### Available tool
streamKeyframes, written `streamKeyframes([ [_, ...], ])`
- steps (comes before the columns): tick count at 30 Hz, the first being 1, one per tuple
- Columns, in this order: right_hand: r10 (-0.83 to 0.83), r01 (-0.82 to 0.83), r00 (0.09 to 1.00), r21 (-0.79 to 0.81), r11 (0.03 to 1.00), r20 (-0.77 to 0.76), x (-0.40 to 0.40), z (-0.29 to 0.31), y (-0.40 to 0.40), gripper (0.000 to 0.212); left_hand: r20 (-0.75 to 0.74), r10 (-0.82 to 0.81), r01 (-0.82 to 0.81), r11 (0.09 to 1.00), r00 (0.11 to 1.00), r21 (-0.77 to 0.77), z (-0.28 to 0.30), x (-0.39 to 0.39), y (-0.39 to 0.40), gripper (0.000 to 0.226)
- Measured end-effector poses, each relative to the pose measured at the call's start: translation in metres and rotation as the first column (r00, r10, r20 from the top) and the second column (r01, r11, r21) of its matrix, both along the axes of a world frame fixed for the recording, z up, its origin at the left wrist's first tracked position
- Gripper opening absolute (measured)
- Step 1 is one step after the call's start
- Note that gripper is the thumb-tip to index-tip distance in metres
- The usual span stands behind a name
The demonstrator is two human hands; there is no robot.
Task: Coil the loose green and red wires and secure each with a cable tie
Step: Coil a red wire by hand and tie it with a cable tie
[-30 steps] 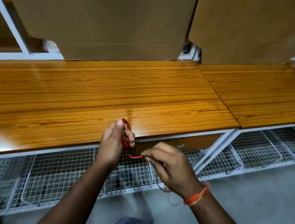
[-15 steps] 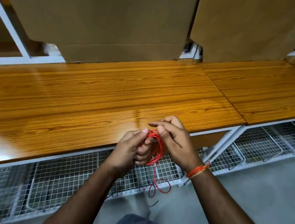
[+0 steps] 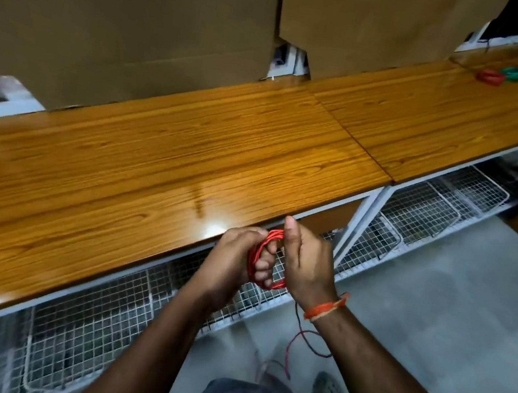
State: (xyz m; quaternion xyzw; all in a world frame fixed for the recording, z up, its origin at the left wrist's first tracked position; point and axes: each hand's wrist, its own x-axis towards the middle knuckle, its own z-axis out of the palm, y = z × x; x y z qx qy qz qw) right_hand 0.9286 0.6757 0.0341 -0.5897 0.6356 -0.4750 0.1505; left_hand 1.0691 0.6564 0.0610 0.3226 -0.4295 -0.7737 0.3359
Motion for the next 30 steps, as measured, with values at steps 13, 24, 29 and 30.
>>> streamKeyframes([
  [13,-0.184,0.139,0.905,0.143,0.980,0.383,-0.115,0.007,-0.039,0.072,-0.145,0.328,-0.294,0.932,0.934,0.211,0.013,-0.149,-0.026,0.043],
  [24,0.067,-0.117,0.900,0.091,0.989,0.430,-0.188,0.025,-0.068,0.056,-0.238,0.297,-0.256,0.948,0.925,0.188,0.022,-0.213,-0.036,0.044],
  [29,0.264,-0.364,0.845,0.137,0.921,0.465,-0.220,0.007,-0.061,0.059,-0.295,0.444,-0.379,0.890,0.846,0.252,0.021,-0.220,-0.046,0.042],
  [30,0.293,-0.403,0.842,0.166,0.900,0.454,-0.225,0.003,-0.057,0.051,-0.308,0.472,-0.403,0.876,0.826,0.263,0.022,-0.218,-0.049,0.042],
])
